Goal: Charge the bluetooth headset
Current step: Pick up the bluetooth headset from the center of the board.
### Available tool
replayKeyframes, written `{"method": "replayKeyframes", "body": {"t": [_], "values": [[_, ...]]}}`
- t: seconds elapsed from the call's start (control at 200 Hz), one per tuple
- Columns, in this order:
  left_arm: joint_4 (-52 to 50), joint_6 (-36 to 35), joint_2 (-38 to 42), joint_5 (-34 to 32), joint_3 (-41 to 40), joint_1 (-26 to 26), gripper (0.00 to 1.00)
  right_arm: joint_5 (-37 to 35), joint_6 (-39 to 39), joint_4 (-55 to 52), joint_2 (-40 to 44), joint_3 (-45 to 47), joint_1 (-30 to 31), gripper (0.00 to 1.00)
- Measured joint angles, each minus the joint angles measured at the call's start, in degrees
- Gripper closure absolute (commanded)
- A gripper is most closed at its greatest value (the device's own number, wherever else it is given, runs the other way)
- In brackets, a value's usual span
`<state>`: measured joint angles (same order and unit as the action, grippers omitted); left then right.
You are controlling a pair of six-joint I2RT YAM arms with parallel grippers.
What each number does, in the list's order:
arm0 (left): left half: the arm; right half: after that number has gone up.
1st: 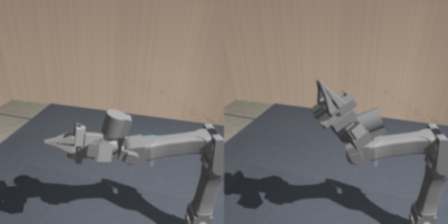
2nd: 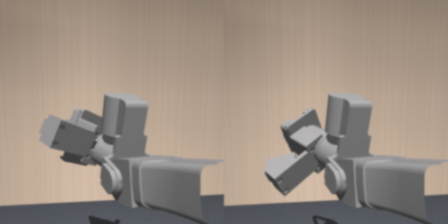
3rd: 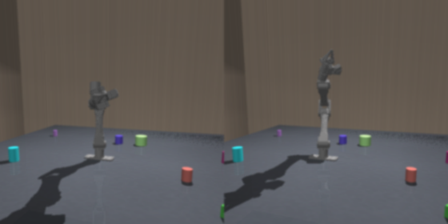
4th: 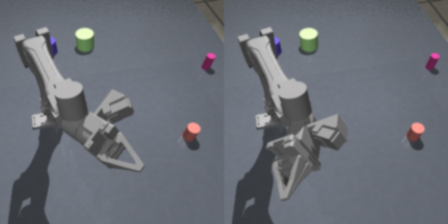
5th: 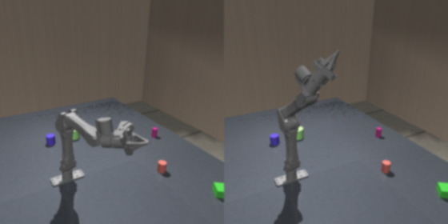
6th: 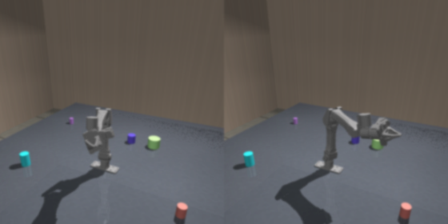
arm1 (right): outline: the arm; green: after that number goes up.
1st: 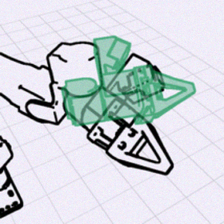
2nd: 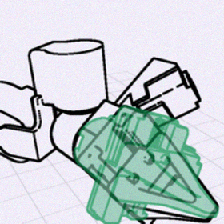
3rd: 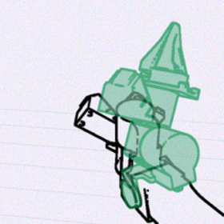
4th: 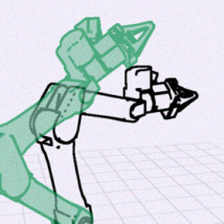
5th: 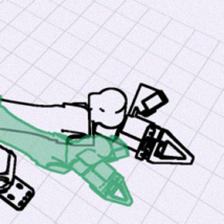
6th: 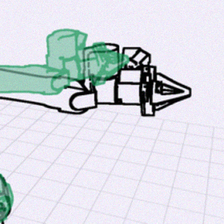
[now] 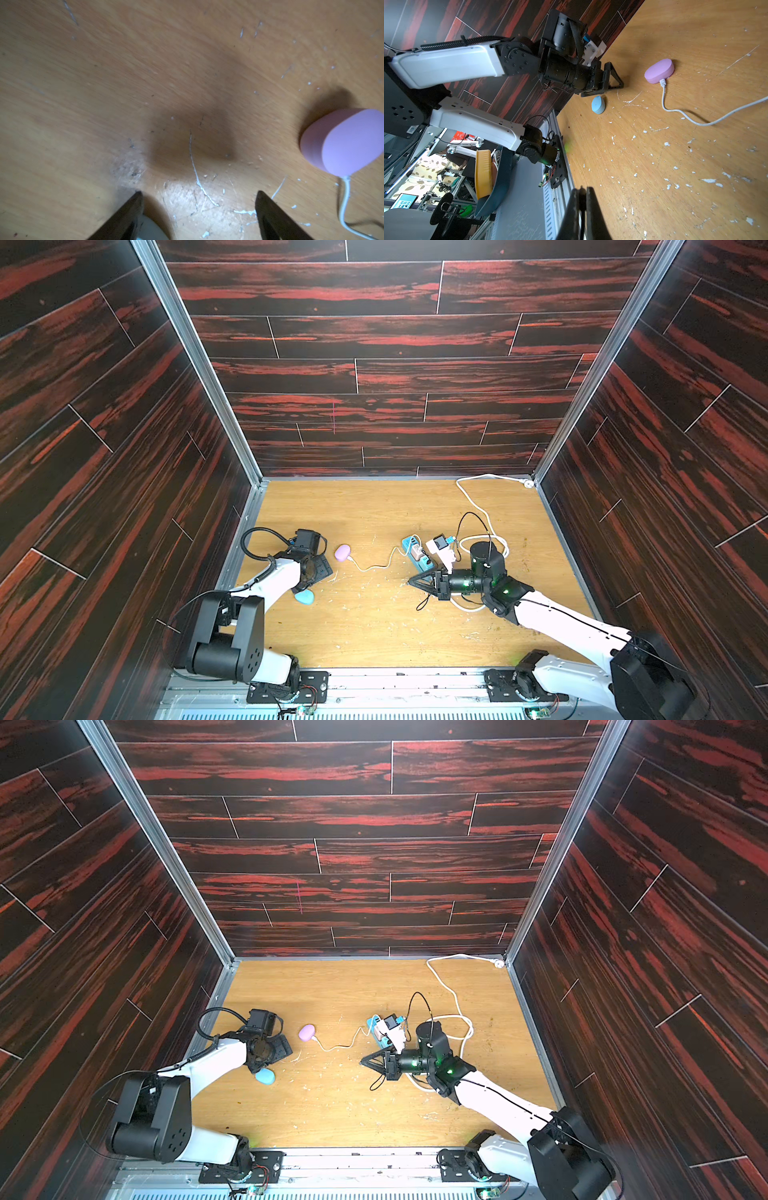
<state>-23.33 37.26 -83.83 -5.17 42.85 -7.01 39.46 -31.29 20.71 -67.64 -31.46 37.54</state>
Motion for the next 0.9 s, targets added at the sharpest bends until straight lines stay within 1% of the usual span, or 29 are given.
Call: {"method": "replayKeyframes", "body": {"t": [0.22, 0.351, 0.491, 0.626, 0.746, 0.902], "values": [[-0.50, 0.04, -0.07, 1.03, -0.15, 0.02, 0.18, 0.15, -0.63, 0.87, -1.09, -0.02, 0.00, 1.00], [-1.57, 0.48, 0.33, 0.52, -1.81, 0.04, 0.18, 0.28, -0.87, 1.20, -1.42, -0.02, 0.00, 1.00], [-4.44, 0.94, 2.47, -0.92, -3.72, 0.04, 0.17, 0.39, -1.01, 1.22, -1.49, -0.02, 0.00, 1.00], [-6.29, 1.88, 5.49, -2.67, -4.13, 0.04, 0.13, 0.37, -1.09, 1.22, -1.49, -0.02, 0.00, 1.00], [-8.26, 4.50, 8.00, -4.33, -4.57, 0.04, 0.12, 0.37, -1.22, 1.31, -1.49, -0.02, 0.00, 1.00], [-9.44, 9.49, 12.13, -4.87, -8.31, 0.04, 0.11, 0.39, -1.49, 2.32, -1.49, 0.04, 0.00, 1.00]]}}
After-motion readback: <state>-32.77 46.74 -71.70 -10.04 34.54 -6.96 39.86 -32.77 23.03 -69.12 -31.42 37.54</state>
